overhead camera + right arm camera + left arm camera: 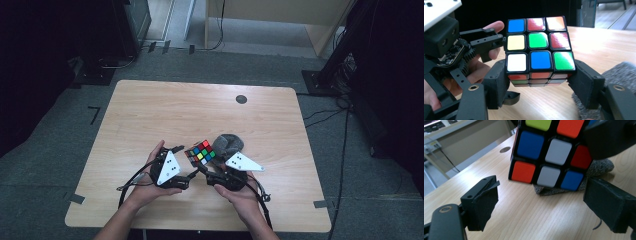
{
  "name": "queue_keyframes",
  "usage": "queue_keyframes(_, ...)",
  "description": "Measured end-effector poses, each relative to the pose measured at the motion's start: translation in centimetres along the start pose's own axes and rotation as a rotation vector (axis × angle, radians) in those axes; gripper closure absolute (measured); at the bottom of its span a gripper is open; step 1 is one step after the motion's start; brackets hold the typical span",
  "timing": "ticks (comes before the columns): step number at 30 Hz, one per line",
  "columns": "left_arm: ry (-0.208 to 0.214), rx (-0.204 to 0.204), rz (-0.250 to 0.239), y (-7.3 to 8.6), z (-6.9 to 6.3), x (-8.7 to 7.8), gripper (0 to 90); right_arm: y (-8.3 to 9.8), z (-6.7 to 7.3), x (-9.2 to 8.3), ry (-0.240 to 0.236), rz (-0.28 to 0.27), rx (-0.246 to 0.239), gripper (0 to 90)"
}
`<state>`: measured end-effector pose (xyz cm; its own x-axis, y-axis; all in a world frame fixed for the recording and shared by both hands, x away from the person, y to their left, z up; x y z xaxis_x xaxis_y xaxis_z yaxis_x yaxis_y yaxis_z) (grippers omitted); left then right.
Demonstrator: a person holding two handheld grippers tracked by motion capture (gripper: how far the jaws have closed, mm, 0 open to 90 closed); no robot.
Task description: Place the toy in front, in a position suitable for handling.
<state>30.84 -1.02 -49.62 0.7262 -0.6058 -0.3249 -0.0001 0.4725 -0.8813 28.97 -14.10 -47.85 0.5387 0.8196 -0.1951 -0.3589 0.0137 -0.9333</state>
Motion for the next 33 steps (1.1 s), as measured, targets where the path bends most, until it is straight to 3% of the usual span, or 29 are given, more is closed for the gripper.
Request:
queue_keyframes(3, 0.01, 0.014, -0.011, 0.0, -0.2, -0.1, 15.3, 0.1, 0.3, 0.2, -0.023, 0.005, 0.034, 34.8)
queue_keyframes(7, -0.007, 0.04, -0.032, -0.1, -0.2, -0.2, 20.5, 0.0, 0.7, 0.3, -0.045, 0.003, 0.071, 34.8)
queue_keyframes(11, -0.025, 0.043, -0.066, -0.3, 0.0, -0.5, 26.5, 0.1, 0.5, 0.2, -0.042, 0.009, 0.093, 34.8)
queue_keyframes(15, -0.035, 0.078, -0.077, -0.3, -0.3, -0.6, 32.3, 0.1, 0.4, 0.1, -0.033, 0.011, 0.109, 34.8)
queue_keyframes(24, -0.044, 0.069, -0.077, -0.3, -0.3, -0.7, 33.6, 0.1, 0.3, 0.2, -0.036, 0.007, 0.141, 34.6)
queue_keyframes(27, -0.027, 0.036, -0.074, -0.4, 0.0, -0.8, 33.9, 0.0, 0.4, 0.3, -0.05, -0.016, 0.113, 34.2)
queue_keyframes(31, -0.039, -0.007, -0.035, 0.0, 1.0, -0.8, 34.0, -0.4, 0.0, -0.2, -0.085, -0.037, 0.09, 28.9)
queue_keyframes(33, -0.043, -0.036, -0.013, 0.4, 1.7, -0.7, 34.0, -0.9, -0.8, -0.9, -0.059, -0.056, 0.089, 28.6)
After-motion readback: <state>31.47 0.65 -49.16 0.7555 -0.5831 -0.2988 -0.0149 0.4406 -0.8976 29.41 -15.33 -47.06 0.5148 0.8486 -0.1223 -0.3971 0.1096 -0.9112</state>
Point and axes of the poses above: each handheld gripper's, and its own axes: x roughly forward along the jaws, y roughly out of its underside, z roughly to its left, the point moved 7 cm from there along x, roughly forward along the jaws, and after that the axes turned 10 degrees about -y, right-handed, at the moved point
